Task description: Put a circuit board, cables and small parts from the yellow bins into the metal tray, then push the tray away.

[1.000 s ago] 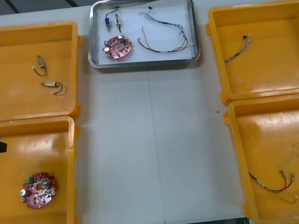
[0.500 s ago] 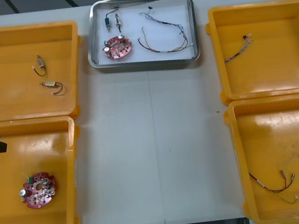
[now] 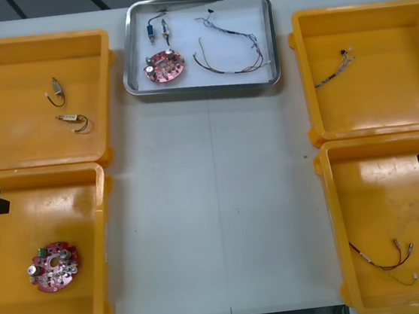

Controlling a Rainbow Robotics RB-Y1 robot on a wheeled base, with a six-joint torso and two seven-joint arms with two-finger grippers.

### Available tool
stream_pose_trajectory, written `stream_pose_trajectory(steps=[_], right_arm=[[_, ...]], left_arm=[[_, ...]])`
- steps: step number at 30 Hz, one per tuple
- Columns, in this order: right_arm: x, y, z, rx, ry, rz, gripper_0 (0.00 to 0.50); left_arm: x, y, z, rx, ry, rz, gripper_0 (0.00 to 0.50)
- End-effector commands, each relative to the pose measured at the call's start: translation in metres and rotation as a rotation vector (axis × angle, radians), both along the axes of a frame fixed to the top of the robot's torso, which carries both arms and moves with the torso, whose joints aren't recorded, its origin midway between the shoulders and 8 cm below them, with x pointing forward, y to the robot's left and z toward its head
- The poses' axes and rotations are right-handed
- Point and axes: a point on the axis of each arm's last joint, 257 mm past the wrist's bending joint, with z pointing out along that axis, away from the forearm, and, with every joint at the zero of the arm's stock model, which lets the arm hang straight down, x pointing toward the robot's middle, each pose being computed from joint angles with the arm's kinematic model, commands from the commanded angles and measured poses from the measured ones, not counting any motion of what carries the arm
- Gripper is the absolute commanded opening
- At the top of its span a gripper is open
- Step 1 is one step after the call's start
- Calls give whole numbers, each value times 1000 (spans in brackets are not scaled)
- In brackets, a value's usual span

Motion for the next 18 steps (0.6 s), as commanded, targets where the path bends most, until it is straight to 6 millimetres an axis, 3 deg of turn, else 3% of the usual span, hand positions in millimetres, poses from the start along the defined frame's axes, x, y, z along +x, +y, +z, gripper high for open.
stream_pose_trajectory(steps=[1,18], right_arm=[[-9,12,-3,-5,-32,34,500],[-9,12,-3,-5,-32,34,500]], left_arm=[[-5,8,2,26,16,19,500],[-5,8,2,26,16,19,500]])
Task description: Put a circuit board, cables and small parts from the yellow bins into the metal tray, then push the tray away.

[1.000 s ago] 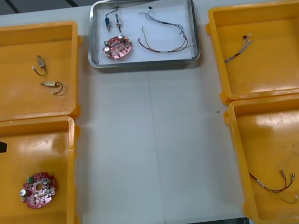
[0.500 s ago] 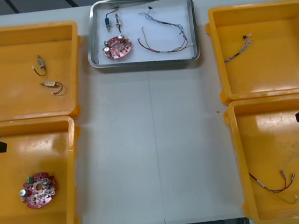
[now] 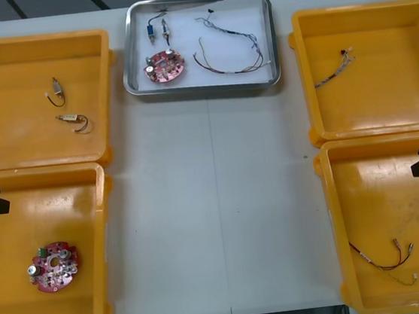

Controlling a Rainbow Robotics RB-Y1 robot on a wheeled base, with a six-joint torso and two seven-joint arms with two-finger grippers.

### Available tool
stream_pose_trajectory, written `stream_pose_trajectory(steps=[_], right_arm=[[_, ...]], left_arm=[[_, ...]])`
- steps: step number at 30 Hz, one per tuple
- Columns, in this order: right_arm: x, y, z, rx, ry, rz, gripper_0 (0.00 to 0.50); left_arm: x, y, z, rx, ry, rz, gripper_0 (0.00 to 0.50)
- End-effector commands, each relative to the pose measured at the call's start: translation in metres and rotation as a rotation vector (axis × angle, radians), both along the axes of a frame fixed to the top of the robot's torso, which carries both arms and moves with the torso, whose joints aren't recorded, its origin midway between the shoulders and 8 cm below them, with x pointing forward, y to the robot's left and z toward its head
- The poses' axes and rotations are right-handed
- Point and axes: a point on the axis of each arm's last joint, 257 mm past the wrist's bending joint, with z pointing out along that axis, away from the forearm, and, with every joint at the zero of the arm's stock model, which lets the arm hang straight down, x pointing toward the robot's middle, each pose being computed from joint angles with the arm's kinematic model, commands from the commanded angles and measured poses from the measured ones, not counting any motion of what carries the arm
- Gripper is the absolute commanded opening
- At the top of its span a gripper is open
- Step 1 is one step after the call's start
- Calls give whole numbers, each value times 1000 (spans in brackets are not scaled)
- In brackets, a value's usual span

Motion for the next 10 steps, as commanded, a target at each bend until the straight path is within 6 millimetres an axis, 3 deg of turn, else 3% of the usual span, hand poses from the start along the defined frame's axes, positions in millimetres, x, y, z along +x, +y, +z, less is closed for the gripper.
stream_pose_trajectory(steps=[1,10], right_arm=[[3,1,9,-5,-35,15,500],[3,1,9,-5,-35,15,500]], left_arm=[[-5,8,2,26,16,19,500],[-5,8,2,26,16,19,500]])
